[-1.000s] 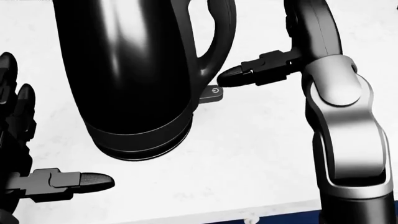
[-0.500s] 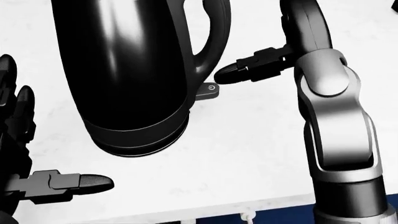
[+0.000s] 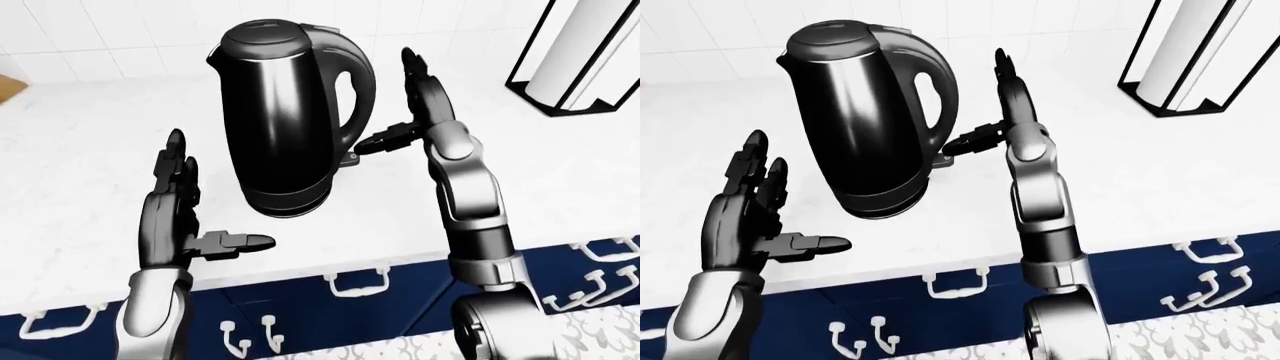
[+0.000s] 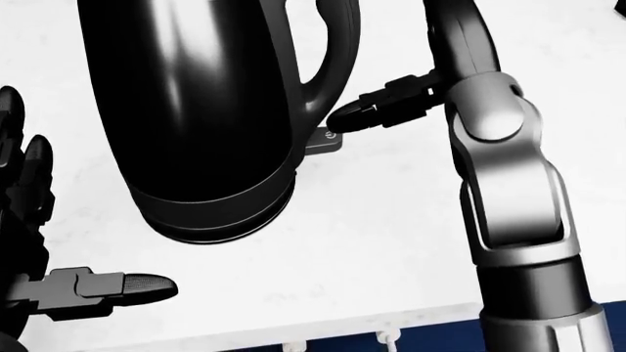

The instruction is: Press down the lever to turn on the electric kettle.

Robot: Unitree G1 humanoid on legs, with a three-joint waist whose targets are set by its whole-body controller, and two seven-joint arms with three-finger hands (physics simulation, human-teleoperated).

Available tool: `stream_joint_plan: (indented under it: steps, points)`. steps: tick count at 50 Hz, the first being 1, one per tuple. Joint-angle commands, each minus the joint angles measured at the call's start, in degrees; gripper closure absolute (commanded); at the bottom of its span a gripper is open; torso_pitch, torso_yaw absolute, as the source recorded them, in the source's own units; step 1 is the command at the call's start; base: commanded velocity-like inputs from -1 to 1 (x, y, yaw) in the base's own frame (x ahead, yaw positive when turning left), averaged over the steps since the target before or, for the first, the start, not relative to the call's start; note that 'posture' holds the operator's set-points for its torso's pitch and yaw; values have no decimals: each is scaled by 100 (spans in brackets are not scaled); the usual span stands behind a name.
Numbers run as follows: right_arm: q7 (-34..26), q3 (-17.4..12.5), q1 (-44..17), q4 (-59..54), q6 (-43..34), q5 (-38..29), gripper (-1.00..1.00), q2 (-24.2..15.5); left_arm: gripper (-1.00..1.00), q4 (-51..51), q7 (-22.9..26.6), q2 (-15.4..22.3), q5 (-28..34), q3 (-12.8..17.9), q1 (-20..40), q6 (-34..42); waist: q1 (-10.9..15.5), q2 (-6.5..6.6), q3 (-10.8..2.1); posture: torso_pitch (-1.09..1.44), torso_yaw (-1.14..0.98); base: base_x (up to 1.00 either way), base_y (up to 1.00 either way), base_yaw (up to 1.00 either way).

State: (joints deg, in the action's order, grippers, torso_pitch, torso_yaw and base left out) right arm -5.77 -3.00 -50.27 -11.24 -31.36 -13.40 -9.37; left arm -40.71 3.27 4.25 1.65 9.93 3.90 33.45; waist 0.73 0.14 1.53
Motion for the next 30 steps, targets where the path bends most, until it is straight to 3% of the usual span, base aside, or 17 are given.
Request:
stream_joint_plan:
  steps: [1,30]
  points:
    - [48,-19,-236,101,252,-48,-100,-46,-100,-199,-15,30,0,16,97,-180,-1,9,-134,0,0,0,0,0]
    - [-61,189,-488,-1009,817,-576,-100,301,-100,-131,-3,14,-30,55,1,-338,-10,33,-141,0,0,0,0,0]
